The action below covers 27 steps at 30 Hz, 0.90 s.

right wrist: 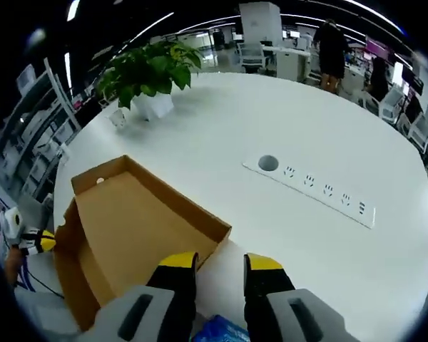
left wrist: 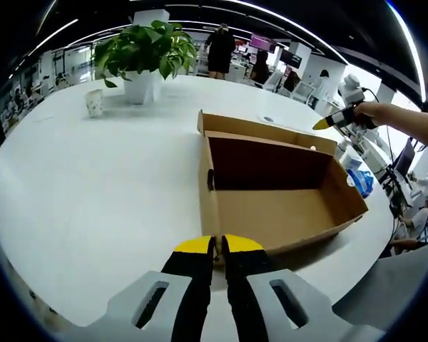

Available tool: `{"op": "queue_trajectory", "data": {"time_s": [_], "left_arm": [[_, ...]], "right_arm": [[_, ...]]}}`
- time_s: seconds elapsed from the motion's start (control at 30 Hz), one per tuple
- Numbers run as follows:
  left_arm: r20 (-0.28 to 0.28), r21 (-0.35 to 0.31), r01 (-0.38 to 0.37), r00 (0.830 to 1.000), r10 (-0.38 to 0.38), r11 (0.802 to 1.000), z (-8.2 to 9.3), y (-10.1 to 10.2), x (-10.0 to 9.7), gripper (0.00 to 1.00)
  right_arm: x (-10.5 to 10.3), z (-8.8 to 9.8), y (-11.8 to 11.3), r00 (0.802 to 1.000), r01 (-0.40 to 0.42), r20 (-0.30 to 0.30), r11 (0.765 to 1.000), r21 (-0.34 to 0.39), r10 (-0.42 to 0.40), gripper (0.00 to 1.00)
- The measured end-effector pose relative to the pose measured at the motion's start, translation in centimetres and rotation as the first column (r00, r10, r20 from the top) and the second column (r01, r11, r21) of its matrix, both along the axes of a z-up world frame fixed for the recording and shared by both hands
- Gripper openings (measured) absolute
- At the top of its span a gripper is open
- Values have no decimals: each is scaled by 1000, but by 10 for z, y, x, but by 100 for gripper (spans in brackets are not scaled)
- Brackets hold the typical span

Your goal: Operate the shoe box by opening the lid, removing the specified soft item, and placing it in the target area until the item is outside and the box remains undamaged.

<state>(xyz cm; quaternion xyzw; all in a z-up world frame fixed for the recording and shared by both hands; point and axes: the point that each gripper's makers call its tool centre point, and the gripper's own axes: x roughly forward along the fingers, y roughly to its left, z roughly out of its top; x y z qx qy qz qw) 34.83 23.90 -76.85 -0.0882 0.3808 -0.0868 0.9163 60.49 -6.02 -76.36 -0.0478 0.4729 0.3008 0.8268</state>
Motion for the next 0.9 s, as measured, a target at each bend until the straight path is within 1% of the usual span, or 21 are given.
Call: {"op": "queue_trajectory", "data": {"time_s": [0.17, 0.23, 0.27, 0.37, 0.5, 0.6, 0.7, 0.8, 0.83, 0.87, 0.9], "left_arm": [[-3, 4, 1, 1000, -1, 1000, 0, 0, 1, 3], [-3, 3, 0, 1000, 0, 1000, 0, 0, 1, 3], [-3, 3, -1, 1000, 1, 1000, -1, 0, 1, 3], [-3, 2, -3, 1000, 3, 1000, -1, 0, 1, 3], [-2, 1, -6, 1000, 6, 1000, -1, 0, 1, 3], [0, -2, -9, 1000, 9, 1000, -1, 0, 1, 3], [0, -6, -11, 1000, 11, 1000, -1, 0, 1, 3], [0, -3, -10, 1000, 10, 1000, -1, 0, 1, 3], [0, -3, -10, 1000, 10, 1000, -1, 0, 1, 3], [1, -3, -9, 1000, 9, 1000, -1, 0, 1, 3], [3, -3, -8, 1000, 8, 1000, -1, 0, 1, 3]], "right_arm": [[9, -5, 4, 999, 35, 0, 999, 0, -35, 21], [8, -9, 8, 999, 46, -21, 999, 16, -46, 20], [9, -12, 8, 998, 58, -27, 998, 14, -58, 20], [9, -16, 9, 998, 60, -28, 998, 4, -60, 20], [5, -24, 13, 994, 90, -65, 996, 18, -89, 20], [2, -28, 17, 993, 93, -77, 996, 16, -92, 20], [-3, -31, 18, 992, 97, -80, 995, -2, -96, 16], [-6, -32, 17, 989, 116, -93, 993, -7, -116, 8], [-8, -33, 17, 988, 117, -100, 993, -5, -117, 3], [-8, -34, 15, 987, 126, -96, 992, -23, -128, 3], [-8, -33, 17, 988, 120, -90, 993, -21, -122, 3]]}}
